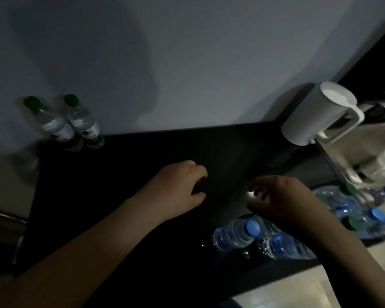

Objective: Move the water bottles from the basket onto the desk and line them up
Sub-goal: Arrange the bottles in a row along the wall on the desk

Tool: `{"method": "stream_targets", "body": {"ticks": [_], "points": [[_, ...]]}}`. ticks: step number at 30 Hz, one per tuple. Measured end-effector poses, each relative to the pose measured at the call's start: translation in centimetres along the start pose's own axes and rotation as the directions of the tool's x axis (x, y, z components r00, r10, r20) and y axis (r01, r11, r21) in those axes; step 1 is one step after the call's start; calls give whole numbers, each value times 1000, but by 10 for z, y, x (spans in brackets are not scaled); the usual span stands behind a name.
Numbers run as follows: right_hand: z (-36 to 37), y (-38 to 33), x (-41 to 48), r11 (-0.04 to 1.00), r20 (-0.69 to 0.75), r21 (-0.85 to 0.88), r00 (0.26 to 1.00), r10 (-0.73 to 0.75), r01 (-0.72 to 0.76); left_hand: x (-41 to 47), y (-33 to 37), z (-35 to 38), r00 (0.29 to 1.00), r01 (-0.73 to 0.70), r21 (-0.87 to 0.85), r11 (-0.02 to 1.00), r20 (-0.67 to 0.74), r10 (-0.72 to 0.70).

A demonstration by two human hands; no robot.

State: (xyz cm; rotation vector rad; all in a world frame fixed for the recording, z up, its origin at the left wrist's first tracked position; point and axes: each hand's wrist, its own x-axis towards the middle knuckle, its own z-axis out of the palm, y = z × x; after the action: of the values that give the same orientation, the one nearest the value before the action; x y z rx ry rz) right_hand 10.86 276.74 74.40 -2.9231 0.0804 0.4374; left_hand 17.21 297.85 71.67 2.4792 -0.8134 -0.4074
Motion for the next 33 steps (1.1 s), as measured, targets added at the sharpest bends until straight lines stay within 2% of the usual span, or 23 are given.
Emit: {"method": "stream_targets", "body": {"ticks": [8, 17, 28, 33], "points": [[10, 49, -58, 976, -71, 135, 981, 180, -170, 11, 45, 34, 989, -96, -7, 995, 108, 96], [13, 112, -95, 904, -122, 258, 916, 381, -341, 41, 88, 63, 972, -189, -24, 982, 140, 191], [15, 201, -111, 815, -220, 381, 813, 539, -437, 94, 155, 98, 945, -297, 27, 954, 152, 290], [24, 229, -103, 809, -194, 374, 815, 547, -454, 127, 179, 112, 942, -310, 88, 947, 161, 293]]}}
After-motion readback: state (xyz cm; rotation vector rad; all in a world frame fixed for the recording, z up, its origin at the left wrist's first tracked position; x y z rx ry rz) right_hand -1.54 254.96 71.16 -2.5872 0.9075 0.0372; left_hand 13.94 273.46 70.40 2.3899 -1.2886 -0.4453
